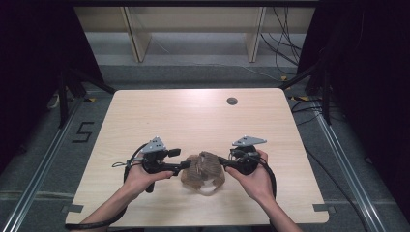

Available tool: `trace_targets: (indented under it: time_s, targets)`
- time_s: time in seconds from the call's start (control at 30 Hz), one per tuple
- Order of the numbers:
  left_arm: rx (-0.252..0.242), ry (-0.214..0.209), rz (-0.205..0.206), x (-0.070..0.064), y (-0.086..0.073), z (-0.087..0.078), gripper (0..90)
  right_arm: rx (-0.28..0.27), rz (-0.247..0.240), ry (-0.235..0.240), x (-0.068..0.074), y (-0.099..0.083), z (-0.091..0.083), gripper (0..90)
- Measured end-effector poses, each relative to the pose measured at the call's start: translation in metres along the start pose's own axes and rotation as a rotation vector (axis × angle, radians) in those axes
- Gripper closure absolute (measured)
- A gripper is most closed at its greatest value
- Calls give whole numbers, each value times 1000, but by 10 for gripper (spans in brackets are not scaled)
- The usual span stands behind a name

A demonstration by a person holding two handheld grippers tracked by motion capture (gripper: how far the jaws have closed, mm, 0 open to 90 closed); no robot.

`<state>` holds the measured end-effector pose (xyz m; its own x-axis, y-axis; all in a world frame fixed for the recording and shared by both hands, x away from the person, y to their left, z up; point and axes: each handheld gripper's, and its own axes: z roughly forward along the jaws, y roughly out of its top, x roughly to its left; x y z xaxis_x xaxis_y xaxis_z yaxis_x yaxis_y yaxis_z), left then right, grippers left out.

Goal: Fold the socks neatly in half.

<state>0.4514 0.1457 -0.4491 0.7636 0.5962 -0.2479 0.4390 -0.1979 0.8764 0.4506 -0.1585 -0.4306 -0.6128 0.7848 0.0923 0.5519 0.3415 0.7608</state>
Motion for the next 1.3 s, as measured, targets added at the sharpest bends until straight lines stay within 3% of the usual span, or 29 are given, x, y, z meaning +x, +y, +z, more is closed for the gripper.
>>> trace_targets:
  time_s: [0.07,0.1,0.13,0.2,0.23,0.27,0.33,0.37,0.43,0.57,0.63,0.67,0.83,1.0,1.1,1.13,1.17,1.3]
  targets:
    - [4,18,8,1,-1,-2,300,4,57,-12,-1,-2,-3,417]
    - [1,25,5,2,-1,-3,295,-6,27,-6,-5,-2,-3,415]
    - [-4,20,4,4,-2,-4,289,1,63,-23,-6,-4,-5,412]
    - [-5,45,3,6,-2,-7,276,-20,52,-29,-12,-8,-5,407]
    - [-15,46,3,8,-2,-8,271,-6,88,-34,-13,-8,-7,403]
    - [-14,56,9,9,-2,-10,267,-31,75,-45,-16,-11,-7,397]
    - [-23,72,12,11,-3,-15,260,-27,51,-48,-22,-13,-11,389]
    - [-35,73,13,13,-4,-17,258,-30,96,-49,-22,-15,-13,382]
    - [-32,97,18,15,-5,-22,254,-47,69,-68,-30,-19,-16,369]
    - [-41,137,31,22,-10,-33,246,-59,114,-89,-40,-28,-25,349]
    - [-43,164,29,26,-13,-38,241,-73,76,-106,-48,-33,-29,344]
    - [-50,172,26,29,-15,-41,239,-76,108,-113,-49,-36,-31,342]
    - [-66,229,-1,41,-27,-56,230,-83,110,-135,-60,-50,-39,327]
    - [-67,303,-5,53,-40,-73,228,-72,71,-179,-73,-64,-48,307]
    - [-55,353,0,61,-49,-82,228,-86,106,-185,-79,-75,-50,305]
    - [-55,362,-6,63,-52,-85,228,-69,139,-195,-79,-79,-53,304]
    - [-62,366,-15,66,-55,-87,228,-85,105,-204,-83,-82,-53,303]
    - [-67,415,-42,73,-67,-94,229,-99,145,-216,-87,-94,-56,304]
